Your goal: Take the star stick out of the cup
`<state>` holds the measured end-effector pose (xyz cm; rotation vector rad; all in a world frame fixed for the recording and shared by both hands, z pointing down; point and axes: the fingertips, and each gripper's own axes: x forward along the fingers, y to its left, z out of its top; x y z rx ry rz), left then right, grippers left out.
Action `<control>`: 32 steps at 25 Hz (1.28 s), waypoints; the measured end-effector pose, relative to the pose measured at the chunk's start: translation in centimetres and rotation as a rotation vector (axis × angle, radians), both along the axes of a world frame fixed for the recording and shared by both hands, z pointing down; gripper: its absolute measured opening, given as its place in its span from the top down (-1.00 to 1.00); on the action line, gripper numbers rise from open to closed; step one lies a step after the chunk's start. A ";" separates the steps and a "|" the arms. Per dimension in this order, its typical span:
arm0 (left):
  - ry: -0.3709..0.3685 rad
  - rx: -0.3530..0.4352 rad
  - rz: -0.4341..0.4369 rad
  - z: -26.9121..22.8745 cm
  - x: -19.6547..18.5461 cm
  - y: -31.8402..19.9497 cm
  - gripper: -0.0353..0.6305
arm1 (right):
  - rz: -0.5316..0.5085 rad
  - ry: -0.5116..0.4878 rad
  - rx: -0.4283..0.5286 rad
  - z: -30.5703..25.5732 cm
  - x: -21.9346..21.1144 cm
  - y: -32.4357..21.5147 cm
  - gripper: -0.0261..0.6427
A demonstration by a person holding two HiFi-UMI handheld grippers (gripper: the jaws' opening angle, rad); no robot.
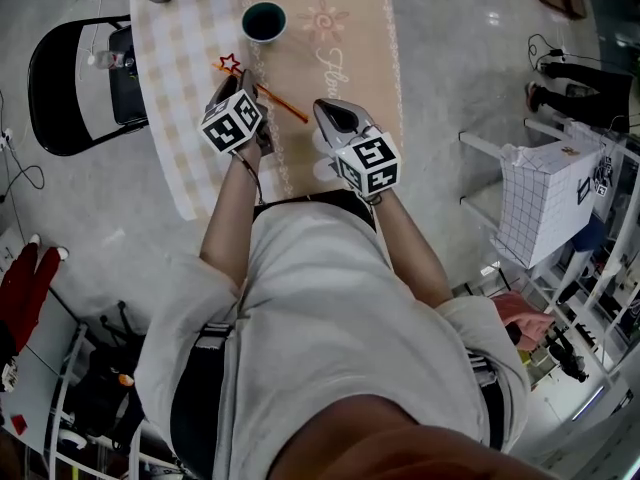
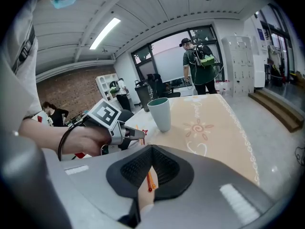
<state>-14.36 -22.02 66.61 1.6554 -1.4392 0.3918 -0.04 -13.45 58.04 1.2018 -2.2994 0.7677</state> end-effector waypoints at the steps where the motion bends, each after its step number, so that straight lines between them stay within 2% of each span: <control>1: -0.028 -0.005 0.001 0.0 -0.3 0.1 0.41 | -0.007 -0.005 0.005 -0.2 0.1 0.2 0.92; 3: -0.079 -0.017 0.032 0.0 -0.5 0.3 0.19 | -0.018 -0.016 0.018 -0.7 0.3 0.6 0.92; 5: -0.106 -0.005 0.042 -0.7 -0.7 0.5 0.18 | -0.027 -0.025 0.031 -1.2 0.7 1.3 0.92; 9: -0.140 0.078 0.040 -3.8 -0.4 2.1 0.20 | -0.033 -0.051 0.065 -2.1 1.8 2.7 0.92; 15: -0.203 0.213 0.062 -8.6 2.2 6.8 0.43 | -0.057 -0.110 0.158 -4.7 2.4 4.8 0.92; 18: -0.216 0.269 0.069 -10.3 4.0 9.9 0.65 | -0.057 -0.135 0.215 -6.2 2.9 6.4 0.92; 20: -0.209 0.315 0.046 -11.7 5.0 12.1 0.88 | -0.059 -0.147 0.251 -7.3 3.4 7.8 0.92; 22: -0.202 0.366 0.019 -13.5 5.8 14.1 0.88 | -0.065 -0.158 0.284 -8.5 4.1 9.1 0.92; 27: -0.235 0.457 0.021 -17.1 8.4 19.2 0.88 | -0.093 -0.180 0.363 -11.5 5.8 12.9 0.92; 30: -0.227 0.547 -0.021 -19.8 10.0 22.4 0.88 | -0.112 -0.166 0.427 -13.5 6.9 15.2 0.92; 32: -0.232 0.577 -0.018 -20.8 11.5 24.4 0.88 | -0.117 -0.153 0.461 -14.6 7.7 16.8 0.92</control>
